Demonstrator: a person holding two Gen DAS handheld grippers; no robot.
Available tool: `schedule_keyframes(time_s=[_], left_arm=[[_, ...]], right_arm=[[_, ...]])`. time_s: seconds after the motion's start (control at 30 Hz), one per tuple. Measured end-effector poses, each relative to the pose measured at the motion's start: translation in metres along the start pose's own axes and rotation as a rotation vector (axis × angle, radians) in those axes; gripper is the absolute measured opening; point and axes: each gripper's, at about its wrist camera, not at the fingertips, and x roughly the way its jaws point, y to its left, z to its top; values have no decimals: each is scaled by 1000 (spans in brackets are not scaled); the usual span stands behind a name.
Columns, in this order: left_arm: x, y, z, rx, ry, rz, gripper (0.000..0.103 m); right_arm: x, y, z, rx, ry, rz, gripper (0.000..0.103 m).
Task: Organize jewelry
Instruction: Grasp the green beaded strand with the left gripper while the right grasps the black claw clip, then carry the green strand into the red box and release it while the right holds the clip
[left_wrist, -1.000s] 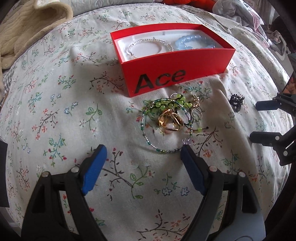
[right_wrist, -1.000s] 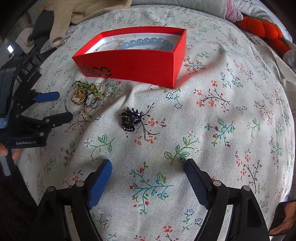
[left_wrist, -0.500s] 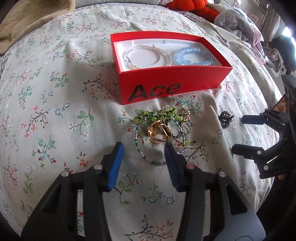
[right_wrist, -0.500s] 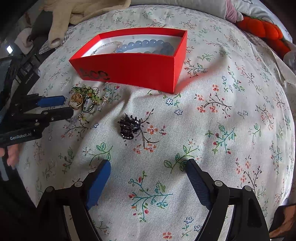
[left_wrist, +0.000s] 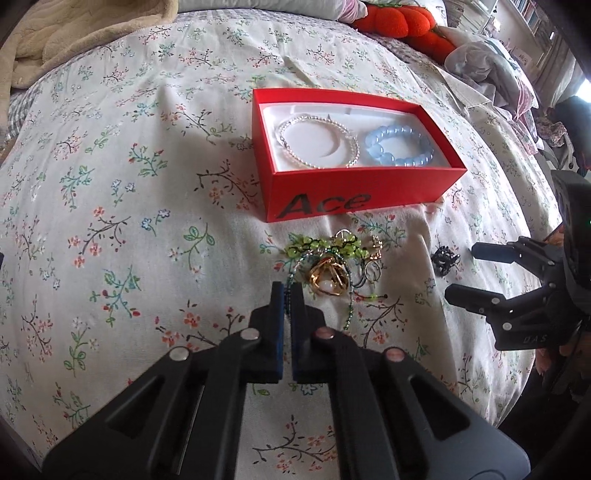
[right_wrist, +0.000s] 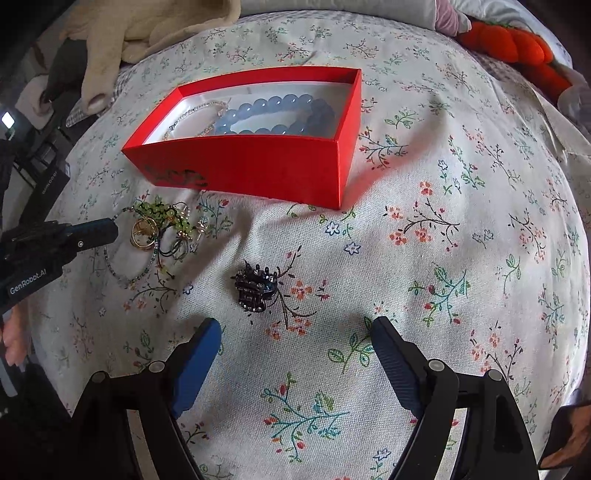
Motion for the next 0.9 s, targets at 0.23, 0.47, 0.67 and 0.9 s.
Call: schedule_keyframes(time_s=[0.23,0.47,0.67,0.9], left_arm=[[-18,1,7,-27,-48,-1,3],[-20,4,9,-55,-48,8,3],[-19,2,9,-62,-36,25,3],[-21,0,9,-62,-41,41,3]], right_arm=[[4,6,15,45,34,7,84],[5,16,22,65,43,34,56],[8,19,27,77,48,40,26],[2,17,25,73,44,42,24]])
